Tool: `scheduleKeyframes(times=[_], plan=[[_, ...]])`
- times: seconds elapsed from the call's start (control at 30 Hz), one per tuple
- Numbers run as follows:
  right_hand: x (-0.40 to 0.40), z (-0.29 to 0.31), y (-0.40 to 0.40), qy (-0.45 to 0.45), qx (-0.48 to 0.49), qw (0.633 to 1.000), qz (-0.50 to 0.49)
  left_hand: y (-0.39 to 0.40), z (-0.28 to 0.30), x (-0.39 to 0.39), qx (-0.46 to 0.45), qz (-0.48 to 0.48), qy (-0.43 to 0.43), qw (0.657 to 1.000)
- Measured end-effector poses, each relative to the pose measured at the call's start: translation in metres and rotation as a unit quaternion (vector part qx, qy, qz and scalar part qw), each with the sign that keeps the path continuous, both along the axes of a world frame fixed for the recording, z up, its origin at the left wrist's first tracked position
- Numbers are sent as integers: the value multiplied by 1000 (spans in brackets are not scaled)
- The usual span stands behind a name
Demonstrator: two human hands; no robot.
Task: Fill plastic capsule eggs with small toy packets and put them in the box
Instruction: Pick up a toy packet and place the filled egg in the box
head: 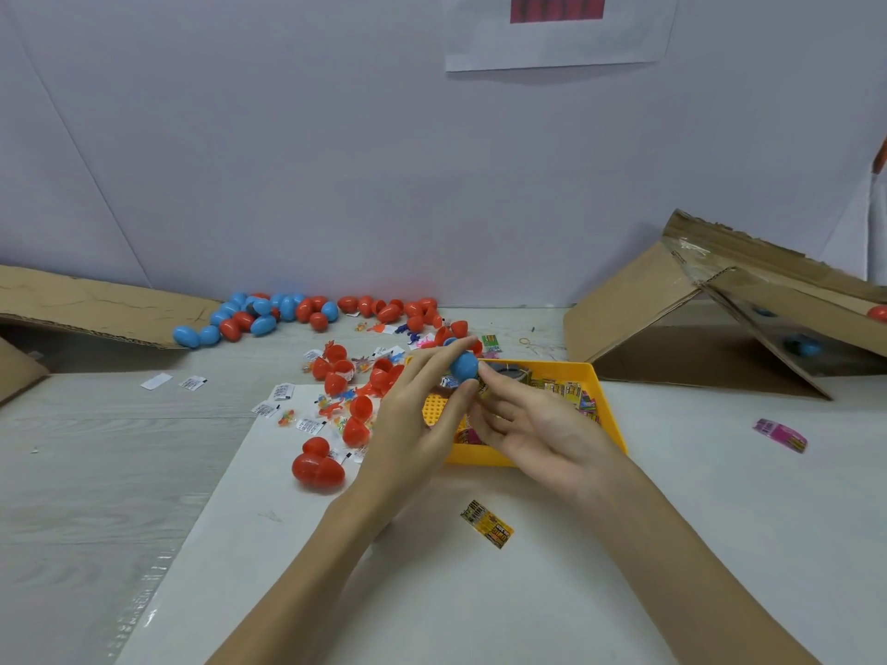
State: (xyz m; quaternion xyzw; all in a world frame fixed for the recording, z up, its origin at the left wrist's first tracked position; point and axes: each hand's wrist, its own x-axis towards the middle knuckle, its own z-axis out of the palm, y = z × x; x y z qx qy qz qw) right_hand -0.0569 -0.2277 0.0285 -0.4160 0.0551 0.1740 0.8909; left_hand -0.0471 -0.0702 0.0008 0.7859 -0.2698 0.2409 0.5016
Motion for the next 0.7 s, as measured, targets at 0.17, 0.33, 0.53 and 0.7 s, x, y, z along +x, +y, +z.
scheduleKeyframes(times=[0.17,0.33,0.53,0.7], plan=[[-4,2,8,40,54,997,25,3,-2,3,12,30,-56,998],[-6,5,10,52,75,995,39,5,-1,4,40,58,-117,991],[-9,7,12,75,109,990,44,2,5,-2,-15,57,-101,993],[-9,10,11,28,63,997,39,-2,6,-5,-91,40,-56,993]])
